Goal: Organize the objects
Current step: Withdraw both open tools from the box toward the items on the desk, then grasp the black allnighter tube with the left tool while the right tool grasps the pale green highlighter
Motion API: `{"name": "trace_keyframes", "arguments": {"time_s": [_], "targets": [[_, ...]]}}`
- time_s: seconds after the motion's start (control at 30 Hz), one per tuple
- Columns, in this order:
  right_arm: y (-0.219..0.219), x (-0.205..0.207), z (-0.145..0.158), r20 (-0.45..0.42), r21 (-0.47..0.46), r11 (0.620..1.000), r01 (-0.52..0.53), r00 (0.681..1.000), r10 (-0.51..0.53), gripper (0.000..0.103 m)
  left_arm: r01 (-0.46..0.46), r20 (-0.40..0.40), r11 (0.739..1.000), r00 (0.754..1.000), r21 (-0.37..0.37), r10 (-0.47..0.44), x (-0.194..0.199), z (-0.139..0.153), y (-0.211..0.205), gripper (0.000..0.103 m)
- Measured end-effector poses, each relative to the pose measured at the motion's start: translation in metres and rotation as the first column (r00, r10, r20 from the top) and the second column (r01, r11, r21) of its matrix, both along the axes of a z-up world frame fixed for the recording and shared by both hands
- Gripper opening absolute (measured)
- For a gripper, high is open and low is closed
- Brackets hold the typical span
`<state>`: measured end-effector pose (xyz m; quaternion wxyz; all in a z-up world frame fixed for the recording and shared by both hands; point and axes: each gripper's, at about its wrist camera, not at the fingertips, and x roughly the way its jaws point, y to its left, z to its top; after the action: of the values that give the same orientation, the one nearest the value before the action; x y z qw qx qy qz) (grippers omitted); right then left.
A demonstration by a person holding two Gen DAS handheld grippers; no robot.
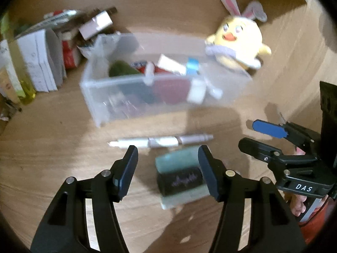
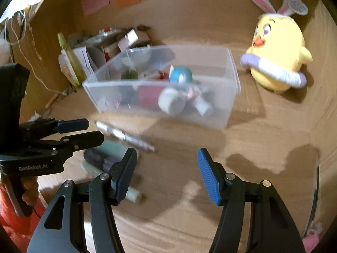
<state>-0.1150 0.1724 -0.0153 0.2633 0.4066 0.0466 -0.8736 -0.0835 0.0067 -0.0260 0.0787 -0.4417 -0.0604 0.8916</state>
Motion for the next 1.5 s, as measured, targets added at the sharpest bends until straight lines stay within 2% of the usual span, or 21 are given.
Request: {"name": "trace_keyframes", "arguments": {"time_s": [0.2,0.47,0.6,0.73,0.9,1.03,1.2,1.37,1.43,1.5], "targets": [[0.002,0.004,-0.022,0.04,0.078,0.997,-0.002,0.999,-0.001,0.056,0.041,0.024,0.999,0.999,0.018,-0.042,0.003,-0.011,0.011,0.065],[-0.021,0.01,-0.023,0.025,0.12,0.99,-0.073,0.997,0.071,0.056,0.025,0.039,0.997,0.999,0.068,-0.028,0.01,-0.016,-0.002,0.067],[-0.031,0.008,-0.023,0.063,0.093,0.99,-0.102,0.993,0.096,0.057,0.0,0.045,0.997,0.999,0.072,-0.004,0.016,-0.018,-0.013,0.067],[-0.048,0.008,-0.021,0.078,0.088,0.986,-0.145,0.987,0.138,0.057,-0.023,0.043,0.999,0.999,0.029,0.022,0.025,-0.016,-0.019,0.068],[-0.055,0.015,-0.015,0.075,0.083,0.979,-0.187,0.981,0.181,0.057,-0.036,0.019,0.998,0.999,0.047,0.035,0.03,-0.006,-0.033,0.068],[-0.053,0.026,-0.008,0.063,0.083,0.974,-0.21,0.977,0.206,0.058,0.009,0.024,0.993,1.0,0.122,-0.012,0.028,-0.005,-0.037,0.068],[-0.06,0.039,-0.011,0.079,0.064,0.962,-0.265,0.962,0.259,0.062,0.02,0.063,0.995,0.998,0.094,-0.026,0.026,-0.018,-0.035,0.067],[-0.078,0.045,-0.021,0.076,0.108,0.953,-0.283,0.958,0.276,0.062,0.027,0.057,0.996,0.998,0.08,-0.032,0.028,-0.018,-0.033,0.067],[-0.079,0.046,-0.022,0.074,0.105,0.95,-0.293,0.955,0.286,0.055,0.028,0.059,0.997,0.998,0.068,-0.032,0.03,-0.018,-0.033,0.067],[-0.078,0.048,-0.023,0.065,0.113,0.949,-0.293,0.956,0.287,0.044,0.016,0.05,0.999,0.999,0.036,-0.018,0.031,-0.016,-0.034,0.067]]}}
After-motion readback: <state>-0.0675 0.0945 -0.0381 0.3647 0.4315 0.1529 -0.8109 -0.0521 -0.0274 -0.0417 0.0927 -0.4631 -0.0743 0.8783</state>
